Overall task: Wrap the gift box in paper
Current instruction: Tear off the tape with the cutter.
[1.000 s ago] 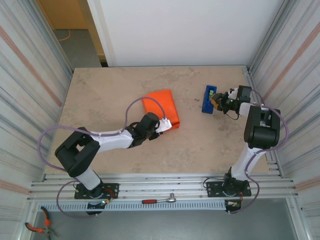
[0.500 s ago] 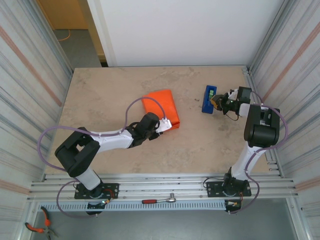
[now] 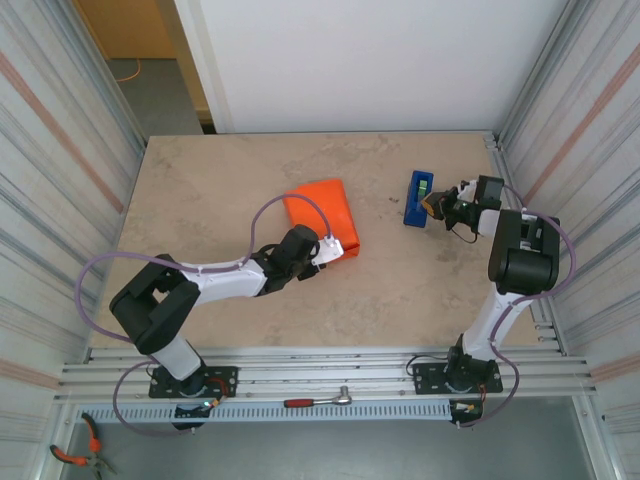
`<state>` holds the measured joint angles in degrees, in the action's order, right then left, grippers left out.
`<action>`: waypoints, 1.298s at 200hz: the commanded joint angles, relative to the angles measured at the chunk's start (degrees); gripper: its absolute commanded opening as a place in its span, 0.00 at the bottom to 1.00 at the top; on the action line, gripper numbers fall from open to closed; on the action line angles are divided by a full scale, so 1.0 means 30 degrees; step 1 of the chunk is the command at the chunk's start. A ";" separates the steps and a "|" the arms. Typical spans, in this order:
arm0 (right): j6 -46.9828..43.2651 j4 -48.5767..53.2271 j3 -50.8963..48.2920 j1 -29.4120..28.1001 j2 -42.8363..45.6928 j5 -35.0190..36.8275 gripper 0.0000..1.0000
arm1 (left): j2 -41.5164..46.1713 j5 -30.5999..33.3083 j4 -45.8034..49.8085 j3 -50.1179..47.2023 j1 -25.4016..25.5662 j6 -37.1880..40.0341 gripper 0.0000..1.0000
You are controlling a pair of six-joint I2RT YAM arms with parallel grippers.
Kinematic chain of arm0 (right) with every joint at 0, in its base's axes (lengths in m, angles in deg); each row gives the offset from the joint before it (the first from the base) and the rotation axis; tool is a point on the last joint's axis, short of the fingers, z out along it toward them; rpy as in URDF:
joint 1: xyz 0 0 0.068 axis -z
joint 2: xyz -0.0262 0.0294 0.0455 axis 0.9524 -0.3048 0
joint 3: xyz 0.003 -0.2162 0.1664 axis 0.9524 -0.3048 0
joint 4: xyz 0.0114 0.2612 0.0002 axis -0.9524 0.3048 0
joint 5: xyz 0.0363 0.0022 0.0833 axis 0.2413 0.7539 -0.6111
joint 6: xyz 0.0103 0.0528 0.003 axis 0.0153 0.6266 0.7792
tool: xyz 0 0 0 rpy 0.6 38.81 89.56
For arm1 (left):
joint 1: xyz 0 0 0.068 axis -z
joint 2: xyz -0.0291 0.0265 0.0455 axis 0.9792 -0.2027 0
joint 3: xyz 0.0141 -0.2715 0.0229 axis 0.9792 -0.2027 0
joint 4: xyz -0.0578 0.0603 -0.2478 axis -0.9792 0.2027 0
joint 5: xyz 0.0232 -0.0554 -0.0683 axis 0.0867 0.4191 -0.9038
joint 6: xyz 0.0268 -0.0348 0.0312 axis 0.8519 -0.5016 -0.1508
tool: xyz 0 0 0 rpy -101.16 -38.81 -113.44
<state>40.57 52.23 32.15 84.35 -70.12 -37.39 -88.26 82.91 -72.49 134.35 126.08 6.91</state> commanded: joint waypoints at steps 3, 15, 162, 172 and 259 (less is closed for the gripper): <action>0.1618 -0.1592 -0.0683 0.0007 0.1177 -0.1181 0.00 | -0.0351 -0.0368 0.0624 0.0036 0.0191 -0.0142 0.48; 0.2016 -0.2119 -0.1014 -0.0005 0.1530 -0.1239 0.00 | -0.0329 -0.0382 0.0629 0.0034 0.0190 -0.0150 0.48; 0.3230 -0.3003 -0.4010 -0.0361 0.4864 -0.1004 0.00 | -0.0355 -0.0326 0.0724 0.0015 0.0251 -0.0134 0.47; 0.3232 -0.2979 -0.4361 -0.0470 0.5035 -0.0910 0.00 | -0.0357 -0.0324 0.0717 0.0027 0.0292 -0.0135 0.48; 0.2774 -0.3387 -0.7019 -0.0701 0.5465 -0.0046 0.00 | -0.0388 -0.0346 0.0717 0.0034 0.0360 -0.0137 0.48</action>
<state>49.34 41.87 12.87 82.65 -55.26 -36.73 -88.26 82.93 -72.44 134.35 126.36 6.91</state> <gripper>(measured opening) 0.061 0.477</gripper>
